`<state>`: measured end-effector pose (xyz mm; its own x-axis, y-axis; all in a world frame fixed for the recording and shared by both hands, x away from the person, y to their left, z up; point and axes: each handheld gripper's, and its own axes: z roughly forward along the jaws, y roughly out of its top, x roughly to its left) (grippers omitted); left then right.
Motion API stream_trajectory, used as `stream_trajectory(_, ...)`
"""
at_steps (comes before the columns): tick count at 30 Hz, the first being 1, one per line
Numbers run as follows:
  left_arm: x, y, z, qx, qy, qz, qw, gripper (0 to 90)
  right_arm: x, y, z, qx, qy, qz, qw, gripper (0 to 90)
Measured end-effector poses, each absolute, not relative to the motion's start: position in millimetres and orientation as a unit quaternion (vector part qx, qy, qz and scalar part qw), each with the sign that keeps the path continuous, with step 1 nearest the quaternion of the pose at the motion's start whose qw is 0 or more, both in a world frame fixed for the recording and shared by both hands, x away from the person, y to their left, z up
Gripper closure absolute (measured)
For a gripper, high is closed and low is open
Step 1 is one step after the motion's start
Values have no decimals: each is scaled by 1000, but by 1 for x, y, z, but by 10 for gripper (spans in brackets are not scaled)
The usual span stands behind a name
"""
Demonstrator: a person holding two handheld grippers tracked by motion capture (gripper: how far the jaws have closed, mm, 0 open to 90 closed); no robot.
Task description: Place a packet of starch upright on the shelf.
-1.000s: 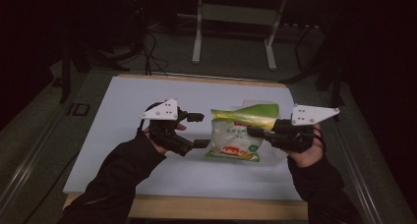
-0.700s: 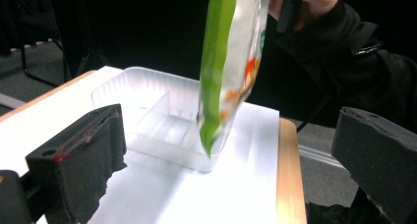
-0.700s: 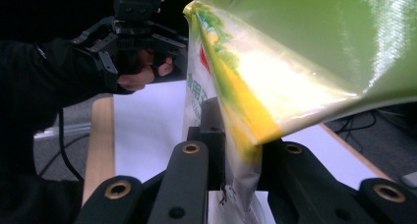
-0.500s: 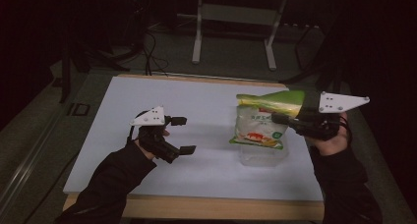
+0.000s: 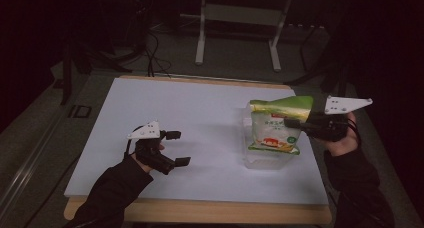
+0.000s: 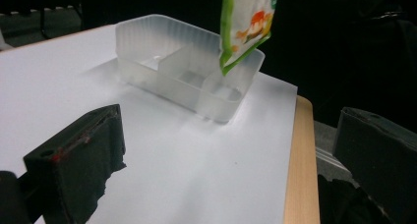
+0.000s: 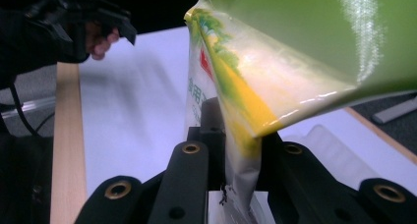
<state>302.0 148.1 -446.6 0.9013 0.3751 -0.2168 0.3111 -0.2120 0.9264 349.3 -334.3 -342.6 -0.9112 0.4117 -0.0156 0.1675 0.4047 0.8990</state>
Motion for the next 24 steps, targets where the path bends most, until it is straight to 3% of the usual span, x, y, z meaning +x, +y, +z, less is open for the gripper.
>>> stream_trajectory(11,296,144,-458,799,212,35,562,0,364,-320,-367,180,853,480,101,821)
stream_trajectory(24,294,150,-470,792,222,29,568,0,361,-331,-405,207,828,516,77,821)
